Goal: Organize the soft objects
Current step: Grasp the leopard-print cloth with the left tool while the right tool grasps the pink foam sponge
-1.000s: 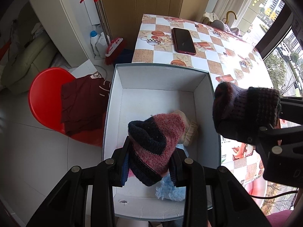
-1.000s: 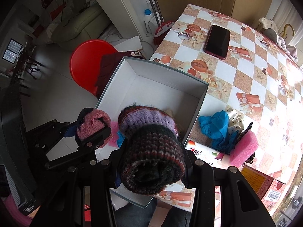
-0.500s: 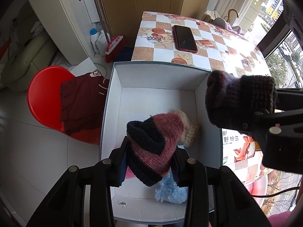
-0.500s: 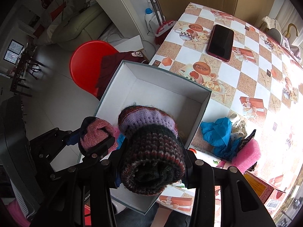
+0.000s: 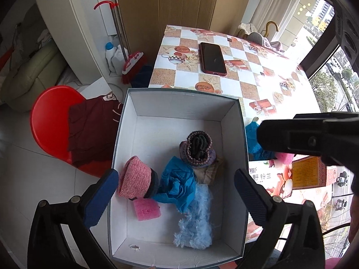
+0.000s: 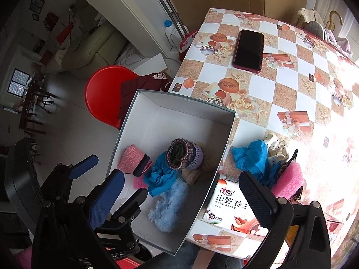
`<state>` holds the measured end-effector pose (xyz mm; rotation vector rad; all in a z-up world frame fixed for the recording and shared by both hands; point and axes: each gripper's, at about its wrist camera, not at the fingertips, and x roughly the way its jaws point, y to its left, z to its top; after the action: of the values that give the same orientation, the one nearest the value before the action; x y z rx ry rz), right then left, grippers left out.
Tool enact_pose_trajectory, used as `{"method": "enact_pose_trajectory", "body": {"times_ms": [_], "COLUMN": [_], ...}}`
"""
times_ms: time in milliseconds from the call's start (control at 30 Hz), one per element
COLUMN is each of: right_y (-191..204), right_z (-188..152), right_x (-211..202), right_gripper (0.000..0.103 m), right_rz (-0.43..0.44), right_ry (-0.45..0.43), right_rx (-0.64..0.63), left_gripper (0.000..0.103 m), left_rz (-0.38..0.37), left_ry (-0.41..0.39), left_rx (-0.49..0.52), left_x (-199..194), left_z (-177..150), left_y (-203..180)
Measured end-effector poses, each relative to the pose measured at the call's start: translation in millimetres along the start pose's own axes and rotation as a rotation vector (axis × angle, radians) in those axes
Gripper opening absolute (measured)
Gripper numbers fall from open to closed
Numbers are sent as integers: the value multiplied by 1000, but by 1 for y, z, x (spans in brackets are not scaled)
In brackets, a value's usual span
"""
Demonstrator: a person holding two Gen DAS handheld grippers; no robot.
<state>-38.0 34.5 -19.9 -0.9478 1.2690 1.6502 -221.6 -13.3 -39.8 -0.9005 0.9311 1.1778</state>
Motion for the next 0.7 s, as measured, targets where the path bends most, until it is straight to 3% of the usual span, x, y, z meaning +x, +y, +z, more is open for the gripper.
{"method": "enact_pose_trajectory", "body": {"times_ms": [267, 400, 467, 533, 700], "right_y": [-68, -128, -155, -175, -172], "right_z": [-6, -10, -12, -15, -6], "right_x": [-62, -82, -78, -69, -15], "right_gripper": [103, 103, 103, 103, 103], "right_rz": [17, -83, -139, -136, -100], "right_ry": [-20, 11, 51, 84, 203], "right_rx": [118, 210, 261, 307, 250], "left_gripper": [103, 103, 103, 103, 103], "left_rz": [-77, -68, -59, -46, 1], "left_ry": [28, 56, 65, 71, 74], "left_rx": [109, 196, 209, 206, 186], "left_x": [-6, 3, 10, 15, 16], "left_z": [27, 40, 45, 48, 49], "left_y": [-49, -90, -106, -116, -121]}}
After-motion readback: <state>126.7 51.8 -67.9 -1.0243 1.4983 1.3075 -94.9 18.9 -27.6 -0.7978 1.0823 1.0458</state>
